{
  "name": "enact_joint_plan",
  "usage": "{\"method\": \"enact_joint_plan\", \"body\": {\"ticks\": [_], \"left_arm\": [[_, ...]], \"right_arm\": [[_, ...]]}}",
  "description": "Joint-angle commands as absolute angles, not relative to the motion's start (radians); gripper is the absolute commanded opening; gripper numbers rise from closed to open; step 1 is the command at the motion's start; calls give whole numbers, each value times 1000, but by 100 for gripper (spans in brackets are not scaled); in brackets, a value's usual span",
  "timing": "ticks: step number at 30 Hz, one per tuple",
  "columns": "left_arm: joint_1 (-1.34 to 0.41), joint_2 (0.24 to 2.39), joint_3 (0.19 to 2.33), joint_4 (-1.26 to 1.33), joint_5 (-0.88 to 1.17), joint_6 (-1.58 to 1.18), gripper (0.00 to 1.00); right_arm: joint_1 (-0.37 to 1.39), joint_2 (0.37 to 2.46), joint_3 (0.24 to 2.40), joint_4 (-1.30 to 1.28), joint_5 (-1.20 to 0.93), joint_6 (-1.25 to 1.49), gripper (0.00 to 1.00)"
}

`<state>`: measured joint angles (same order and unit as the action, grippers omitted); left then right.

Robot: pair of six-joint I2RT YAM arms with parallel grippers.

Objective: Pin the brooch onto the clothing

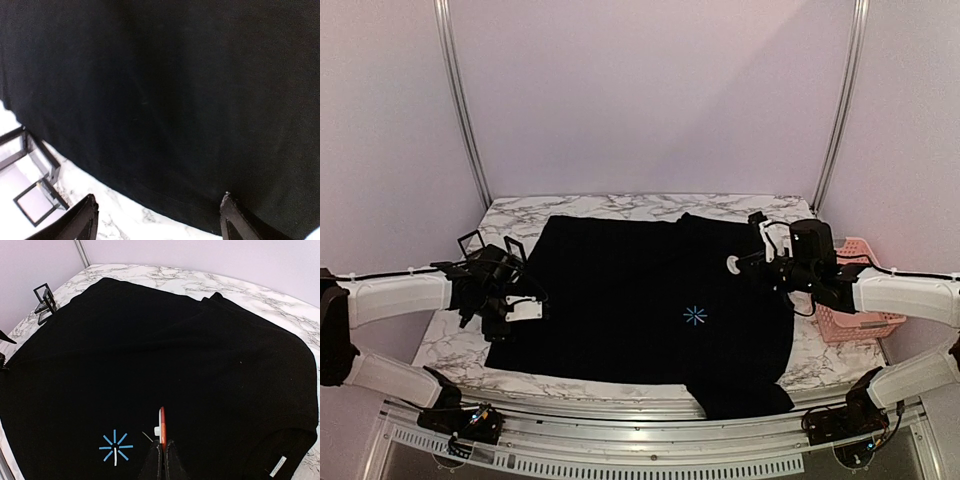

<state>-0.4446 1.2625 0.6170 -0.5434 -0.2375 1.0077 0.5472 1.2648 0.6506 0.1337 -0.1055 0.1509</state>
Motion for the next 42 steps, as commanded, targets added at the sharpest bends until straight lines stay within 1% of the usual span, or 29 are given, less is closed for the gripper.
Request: {"method": "enact_joint_plan", "body": {"ticks": [1, 9, 13, 15, 18, 21, 24, 26, 28, 30, 34, 38, 42], "left_arm": [[-486, 1246, 753, -824, -69, 1051, 86], [-795, 1320, 1254, -1072, -64, 899, 87], [-897, 1387, 1471, -1177, -93, 848, 88], [-917, 1419, 1538, -1230, -128, 862, 88], [-929, 1455, 1552, -1240, -178, 887, 88], [-968, 1484, 1530, -1180, -209, 868, 88], [-1015, 1493, 1499, -1121, -190, 822, 88], [-1031, 1503, 1482, -1069, -135, 740, 87], [-1042, 1526, 1465, -982, -62, 654, 84], [-1053, 1550, 1427, -859, -12, 550, 78], [-1095, 1598, 1341, -545, 51, 344, 70], [-1138, 1692, 1315, -316, 114, 261, 69], [-1148, 1890, 1406, -201, 116, 200, 71]], "right_arm": [[541, 1236, 617, 149, -78, 188, 0], [541, 1132, 585, 113, -40, 230, 0], [541, 1084, 587, 82, -47, 231, 0], [541, 1076, 600, 50, -54, 231, 0], [541, 1077, 600, 28, -48, 230, 0], [541, 1076, 590, 34, -56, 241, 0], [541, 1067, 576, 53, -63, 251, 0], [541, 1061, 571, 61, -46, 237, 0], [541, 1060, 568, 74, -61, 210, 0], [542, 1056, 565, 87, -74, 181, 0], [541, 1041, 553, 96, -27, 159, 0], [541, 1031, 520, 185, -20, 103, 0], [540, 1005, 488, 268, -5, 74, 0]]}}
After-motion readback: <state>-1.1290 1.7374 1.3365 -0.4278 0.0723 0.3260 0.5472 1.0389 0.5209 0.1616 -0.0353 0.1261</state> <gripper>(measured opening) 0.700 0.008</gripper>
